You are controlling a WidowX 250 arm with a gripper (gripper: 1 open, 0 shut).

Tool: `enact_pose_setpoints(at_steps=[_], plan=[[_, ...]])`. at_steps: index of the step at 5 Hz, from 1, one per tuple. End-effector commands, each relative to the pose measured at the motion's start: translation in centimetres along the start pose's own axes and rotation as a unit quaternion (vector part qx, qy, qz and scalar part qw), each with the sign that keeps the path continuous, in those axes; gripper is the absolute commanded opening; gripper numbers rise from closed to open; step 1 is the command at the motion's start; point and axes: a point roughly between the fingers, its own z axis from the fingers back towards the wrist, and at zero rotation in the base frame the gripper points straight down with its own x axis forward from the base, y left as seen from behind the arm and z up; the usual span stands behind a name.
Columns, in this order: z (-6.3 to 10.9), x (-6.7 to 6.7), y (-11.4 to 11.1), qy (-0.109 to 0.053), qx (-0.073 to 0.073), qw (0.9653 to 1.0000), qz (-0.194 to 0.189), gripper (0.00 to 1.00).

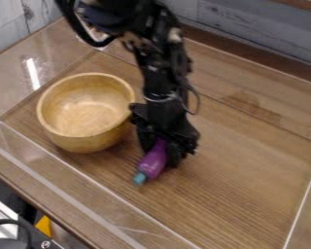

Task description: Put the purple eggplant in the brown bowl

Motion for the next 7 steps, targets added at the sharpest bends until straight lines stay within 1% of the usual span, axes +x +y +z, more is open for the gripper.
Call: enact_pose_setpoints(at_steps=[1,2,4,6,7], plan=[[1.6,0.1,0.5,-0.026,-0.006,0.9996,-0.003,0.00],[1.1,-0.3,0.5,-0.023,-0.009,0.9997,-0.006,0.00],[1.0,-0.8,1.6,-0.013,-0.015,0.9995,-0.024,0.00],[3.0,0.1,2.4,-0.010,-0.018,0.9997,0.009,0.00],[2.3,-0.1,2.3,-0.011,-0.018,0.9995,0.024,0.00]])
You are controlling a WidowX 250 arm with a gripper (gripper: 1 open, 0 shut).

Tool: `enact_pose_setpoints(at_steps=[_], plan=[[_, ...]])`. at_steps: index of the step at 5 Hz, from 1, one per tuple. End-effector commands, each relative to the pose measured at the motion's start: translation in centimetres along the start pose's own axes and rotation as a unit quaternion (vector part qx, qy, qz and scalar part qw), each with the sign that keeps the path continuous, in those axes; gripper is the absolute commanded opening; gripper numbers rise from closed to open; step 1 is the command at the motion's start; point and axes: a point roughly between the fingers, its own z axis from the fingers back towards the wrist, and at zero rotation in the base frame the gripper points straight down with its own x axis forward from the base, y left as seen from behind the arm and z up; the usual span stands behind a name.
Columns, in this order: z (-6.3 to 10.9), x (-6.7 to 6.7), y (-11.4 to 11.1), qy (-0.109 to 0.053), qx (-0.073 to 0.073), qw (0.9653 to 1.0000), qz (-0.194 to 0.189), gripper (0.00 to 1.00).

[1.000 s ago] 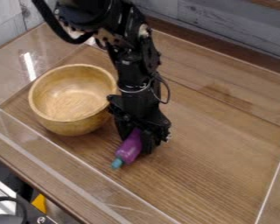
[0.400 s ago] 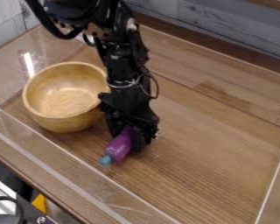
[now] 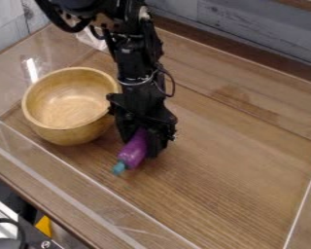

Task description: Put the purple eggplant in the brown bowl

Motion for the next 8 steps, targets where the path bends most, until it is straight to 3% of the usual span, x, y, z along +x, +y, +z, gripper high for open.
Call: enact_pose_setpoints(at_steps=[1,3,6,8], plan=[[0.4,0.4,0.0,-0.026,0.006,0.9995,0.016,0.00],[1.4,0.4,1.4,-0.025,0.008,0.9981,0.055,0.00],[0.7,-0.1,2.7,-0.019,0.010,0.9997,0.013,0.00],[1.2,0.0,3.0,-0.017,0.009,0.9998,0.009,0.00]])
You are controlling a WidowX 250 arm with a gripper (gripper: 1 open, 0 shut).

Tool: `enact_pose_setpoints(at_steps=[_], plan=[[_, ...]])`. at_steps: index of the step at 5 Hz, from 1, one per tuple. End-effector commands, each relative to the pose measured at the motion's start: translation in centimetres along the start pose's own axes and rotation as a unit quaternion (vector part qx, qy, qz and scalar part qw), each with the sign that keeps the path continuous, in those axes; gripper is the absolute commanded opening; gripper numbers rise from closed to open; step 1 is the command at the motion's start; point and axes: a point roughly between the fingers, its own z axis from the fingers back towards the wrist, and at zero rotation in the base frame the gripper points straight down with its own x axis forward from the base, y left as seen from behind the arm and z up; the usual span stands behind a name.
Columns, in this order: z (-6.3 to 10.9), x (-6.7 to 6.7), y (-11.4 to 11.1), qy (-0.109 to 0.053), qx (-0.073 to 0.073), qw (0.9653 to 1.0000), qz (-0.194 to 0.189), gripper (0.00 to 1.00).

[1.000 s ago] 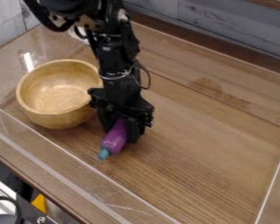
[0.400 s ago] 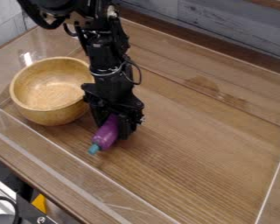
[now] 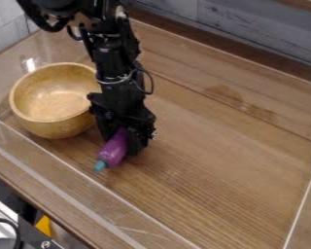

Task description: Put the purple eggplant in the brown bowl

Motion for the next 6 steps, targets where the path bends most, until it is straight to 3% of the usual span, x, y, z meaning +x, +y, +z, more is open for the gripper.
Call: enact_pose_setpoints(at_steps=[1,3,5,6], plan=[[1.7,0.6,0.4,-0.028,0.008,0.9995,0.010,0.00],[2.0,-0.1,1.2,-0.029,0.003,0.9987,0.043,0.00],[3.9,-0.5,0.1,-0.028,-0.009,0.9970,0.071,0.00],[4.6,-0.5,0.9,-0.032,-0.010,0.9948,0.096,0.00]])
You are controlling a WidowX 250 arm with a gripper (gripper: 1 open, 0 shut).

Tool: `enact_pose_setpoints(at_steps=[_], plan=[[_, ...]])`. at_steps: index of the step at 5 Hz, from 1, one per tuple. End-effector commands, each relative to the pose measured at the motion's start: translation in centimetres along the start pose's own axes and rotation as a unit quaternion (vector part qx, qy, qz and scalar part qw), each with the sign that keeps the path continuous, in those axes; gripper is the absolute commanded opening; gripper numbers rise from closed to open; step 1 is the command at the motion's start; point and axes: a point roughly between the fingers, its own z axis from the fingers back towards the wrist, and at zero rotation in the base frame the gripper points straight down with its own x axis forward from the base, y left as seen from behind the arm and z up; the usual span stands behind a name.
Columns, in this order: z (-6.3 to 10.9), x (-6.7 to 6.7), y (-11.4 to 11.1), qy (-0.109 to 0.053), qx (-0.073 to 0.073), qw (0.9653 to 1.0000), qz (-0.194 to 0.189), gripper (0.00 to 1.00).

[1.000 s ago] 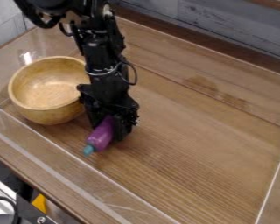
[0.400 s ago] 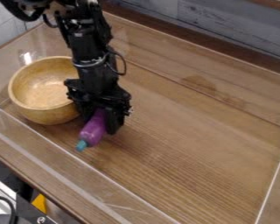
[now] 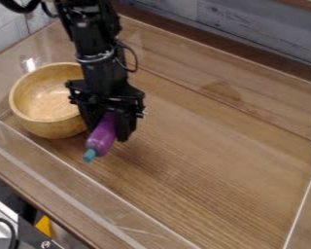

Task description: Put the purple eggplant in the brown bowl

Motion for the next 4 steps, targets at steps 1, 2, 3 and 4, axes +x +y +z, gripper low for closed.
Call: enact_pose_setpoints(at_steps=[1,2,3,4], plan=[[2.2,1.2,1.1,-0.039,0.006,0.9989,0.026,0.00],[2.6,1.6,3.1,-0.047,0.011,0.9979,0.042,0.00],[2.9,2.1,5.6,-0.056,0.014,0.9966,0.060,0.00],[4.2,3.0,7.1,-0.063,0.018,0.9959,0.062,0.00]])
